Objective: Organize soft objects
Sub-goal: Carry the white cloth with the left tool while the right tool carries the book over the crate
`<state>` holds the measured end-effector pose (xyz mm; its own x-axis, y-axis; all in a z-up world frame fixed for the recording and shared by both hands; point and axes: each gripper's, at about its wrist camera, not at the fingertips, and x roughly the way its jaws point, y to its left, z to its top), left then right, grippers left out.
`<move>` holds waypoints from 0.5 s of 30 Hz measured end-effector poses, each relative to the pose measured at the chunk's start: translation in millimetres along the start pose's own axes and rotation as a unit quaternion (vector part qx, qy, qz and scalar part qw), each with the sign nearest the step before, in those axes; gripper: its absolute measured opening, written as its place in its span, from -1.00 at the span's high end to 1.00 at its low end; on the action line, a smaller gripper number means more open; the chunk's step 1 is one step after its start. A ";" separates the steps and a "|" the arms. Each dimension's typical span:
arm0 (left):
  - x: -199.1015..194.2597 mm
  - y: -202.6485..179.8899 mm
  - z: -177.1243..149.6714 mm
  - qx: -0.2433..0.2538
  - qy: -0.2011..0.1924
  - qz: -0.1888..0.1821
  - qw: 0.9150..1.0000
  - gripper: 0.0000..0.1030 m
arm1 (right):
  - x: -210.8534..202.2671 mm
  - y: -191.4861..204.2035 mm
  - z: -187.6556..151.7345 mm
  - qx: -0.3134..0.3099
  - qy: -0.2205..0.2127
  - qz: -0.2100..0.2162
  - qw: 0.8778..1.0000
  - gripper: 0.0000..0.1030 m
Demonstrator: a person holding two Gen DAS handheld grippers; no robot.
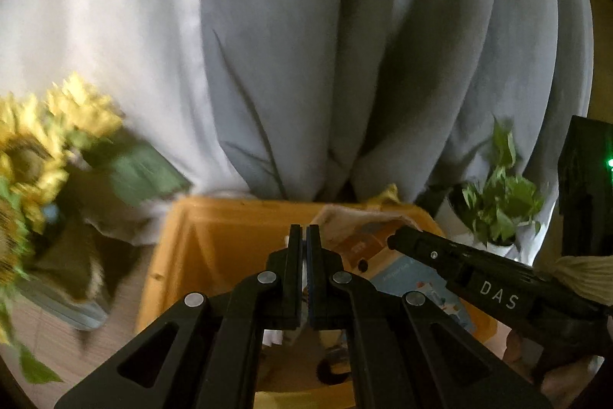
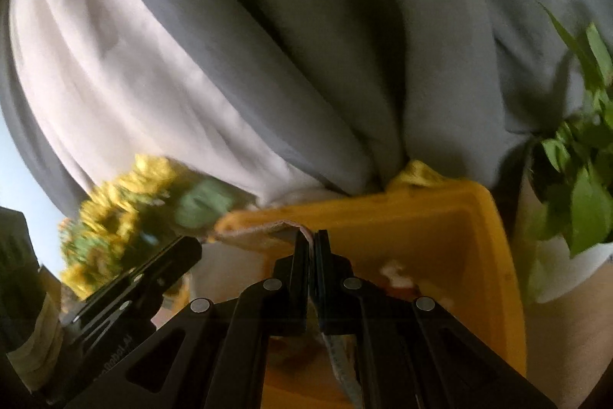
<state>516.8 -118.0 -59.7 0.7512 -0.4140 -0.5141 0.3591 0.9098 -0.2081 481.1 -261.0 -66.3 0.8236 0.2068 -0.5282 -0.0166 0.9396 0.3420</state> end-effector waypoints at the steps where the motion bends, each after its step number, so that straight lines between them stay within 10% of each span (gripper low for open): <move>1: 6.5 -2.8 -3.5 0.001 0.009 -0.004 1.000 0.93 | 1.7 -5.2 -2.0 0.000 0.007 -0.007 1.000 0.91; 15: 58.5 -13.0 -28.7 -0.017 0.090 -0.036 0.995 0.82 | 36.5 -31.4 -19.1 -0.043 0.092 -0.092 0.991 0.91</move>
<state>540.2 -153.2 -111.0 0.6113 -0.4693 -0.6372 0.3877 0.8795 -0.2759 500.8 -277.7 -111.2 0.7002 0.0688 -0.7106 0.0696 0.9840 0.1638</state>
